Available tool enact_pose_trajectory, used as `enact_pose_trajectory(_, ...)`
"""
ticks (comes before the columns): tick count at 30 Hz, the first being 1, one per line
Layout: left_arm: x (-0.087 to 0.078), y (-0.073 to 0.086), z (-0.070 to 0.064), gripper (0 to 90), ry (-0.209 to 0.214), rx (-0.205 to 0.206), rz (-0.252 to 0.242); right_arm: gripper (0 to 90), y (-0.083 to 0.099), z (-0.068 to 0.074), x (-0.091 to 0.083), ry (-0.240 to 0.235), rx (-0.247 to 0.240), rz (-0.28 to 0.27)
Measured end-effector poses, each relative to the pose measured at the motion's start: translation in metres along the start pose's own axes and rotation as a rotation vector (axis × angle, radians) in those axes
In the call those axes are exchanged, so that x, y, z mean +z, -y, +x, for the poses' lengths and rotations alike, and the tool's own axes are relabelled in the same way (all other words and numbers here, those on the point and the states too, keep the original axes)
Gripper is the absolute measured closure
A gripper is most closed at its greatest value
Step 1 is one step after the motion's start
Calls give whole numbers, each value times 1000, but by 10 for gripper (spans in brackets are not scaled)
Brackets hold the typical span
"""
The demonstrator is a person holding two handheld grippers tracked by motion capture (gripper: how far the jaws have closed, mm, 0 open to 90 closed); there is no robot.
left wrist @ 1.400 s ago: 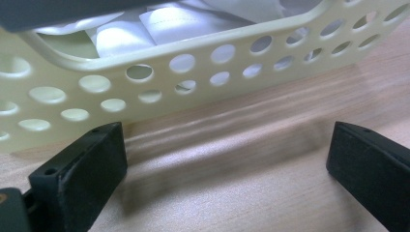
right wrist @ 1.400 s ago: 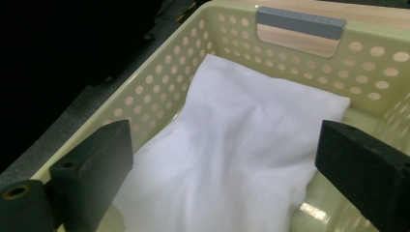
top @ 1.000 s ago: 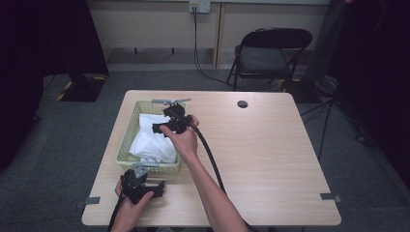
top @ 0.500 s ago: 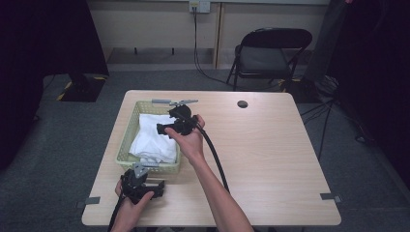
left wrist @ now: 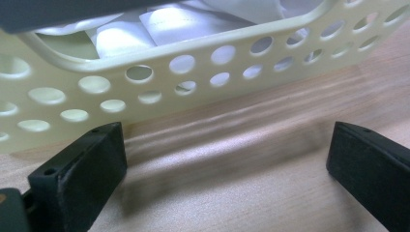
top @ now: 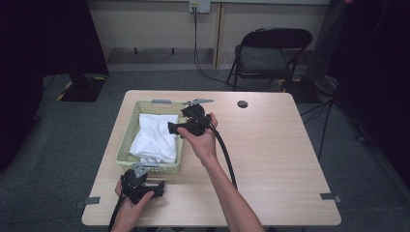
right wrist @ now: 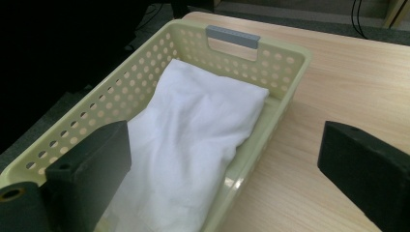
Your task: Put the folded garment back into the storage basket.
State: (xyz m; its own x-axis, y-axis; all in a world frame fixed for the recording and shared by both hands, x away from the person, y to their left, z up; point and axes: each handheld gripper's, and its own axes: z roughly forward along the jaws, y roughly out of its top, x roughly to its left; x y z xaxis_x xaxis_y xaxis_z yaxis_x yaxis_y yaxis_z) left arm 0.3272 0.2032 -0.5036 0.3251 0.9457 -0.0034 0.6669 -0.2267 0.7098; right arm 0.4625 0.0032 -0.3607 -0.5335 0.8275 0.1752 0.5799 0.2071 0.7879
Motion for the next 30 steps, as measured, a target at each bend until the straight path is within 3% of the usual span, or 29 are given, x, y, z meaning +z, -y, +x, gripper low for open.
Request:
enact_pose_trajectory(16, 0, 0, 0, 0, -1, -1, 0, 34, 7, -19, -34, 44, -12, -43)
enact_pose_trajectory(30, 0, 0, 0, 0, -2, -2, 1, 13, 18, -45, -63, 69, 18, -53)
